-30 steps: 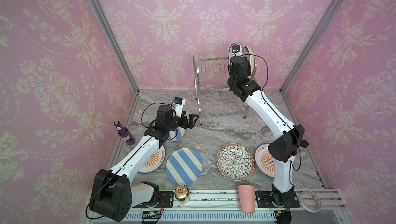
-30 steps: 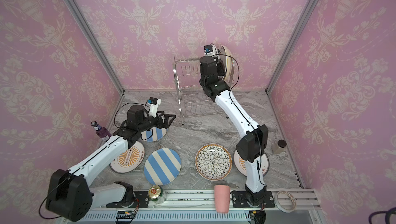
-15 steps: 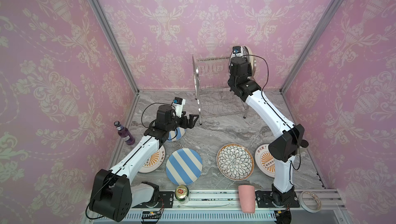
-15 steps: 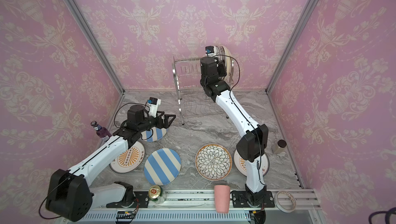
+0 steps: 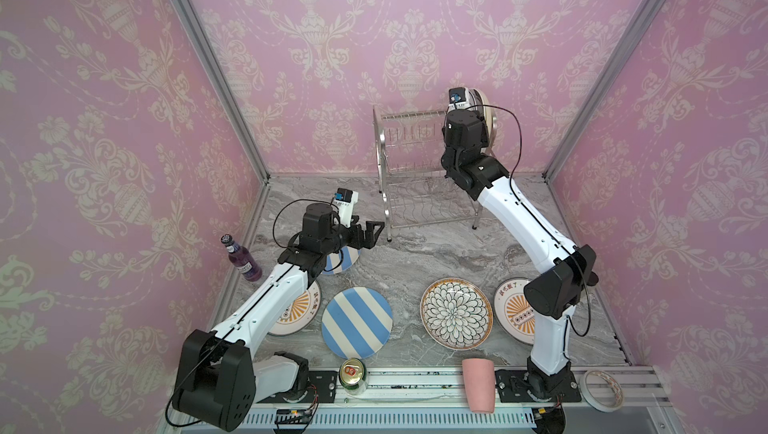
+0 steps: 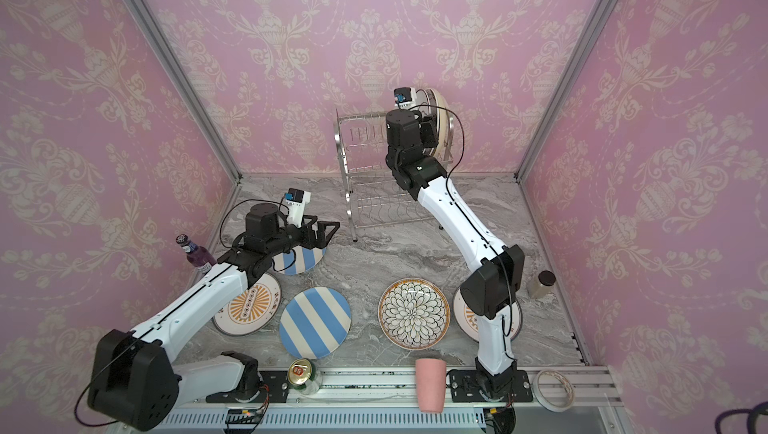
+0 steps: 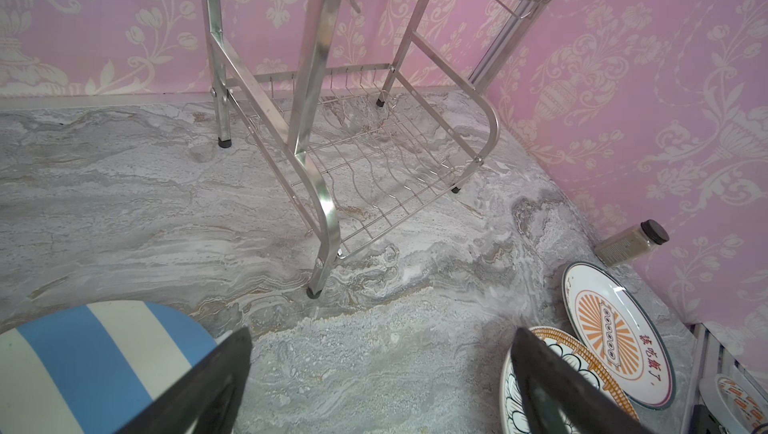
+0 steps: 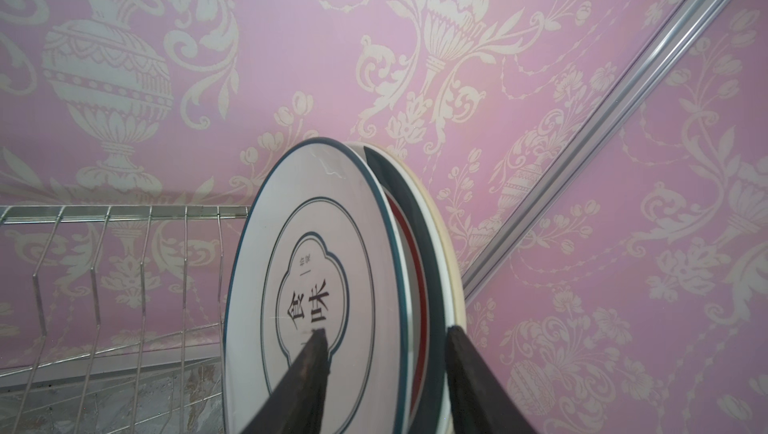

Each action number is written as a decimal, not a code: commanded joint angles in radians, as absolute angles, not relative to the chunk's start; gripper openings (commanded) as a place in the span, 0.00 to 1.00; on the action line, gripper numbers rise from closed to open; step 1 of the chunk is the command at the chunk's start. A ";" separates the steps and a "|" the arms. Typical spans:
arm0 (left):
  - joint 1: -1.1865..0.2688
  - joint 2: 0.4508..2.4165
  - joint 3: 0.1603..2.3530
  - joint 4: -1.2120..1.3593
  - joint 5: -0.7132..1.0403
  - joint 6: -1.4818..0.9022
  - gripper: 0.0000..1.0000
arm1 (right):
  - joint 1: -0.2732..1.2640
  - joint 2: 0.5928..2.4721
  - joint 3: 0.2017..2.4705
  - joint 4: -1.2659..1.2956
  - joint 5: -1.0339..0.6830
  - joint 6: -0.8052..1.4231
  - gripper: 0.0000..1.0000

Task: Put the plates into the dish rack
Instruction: 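Lower the cloud-emblem plate into the rack slots beside the green-rimmed plate, then open the right gripper and withdraw it from the rack toward the robot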

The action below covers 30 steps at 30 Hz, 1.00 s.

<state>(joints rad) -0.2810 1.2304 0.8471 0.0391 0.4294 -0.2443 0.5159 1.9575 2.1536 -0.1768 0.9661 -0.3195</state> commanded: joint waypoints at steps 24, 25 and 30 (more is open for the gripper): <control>-0.262 1.200 0.926 -0.113 0.331 -0.224 0.99 | 0.516 1.369 1.686 -0.408 0.537 0.026 0.68; -0.262 1.198 0.929 -0.123 0.331 -0.224 0.99 | 0.512 1.330 1.642 -0.411 0.513 0.048 0.69; -0.262 1.179 0.935 -0.173 0.312 -0.231 0.99 | 0.496 1.124 1.421 -0.444 0.379 0.118 0.69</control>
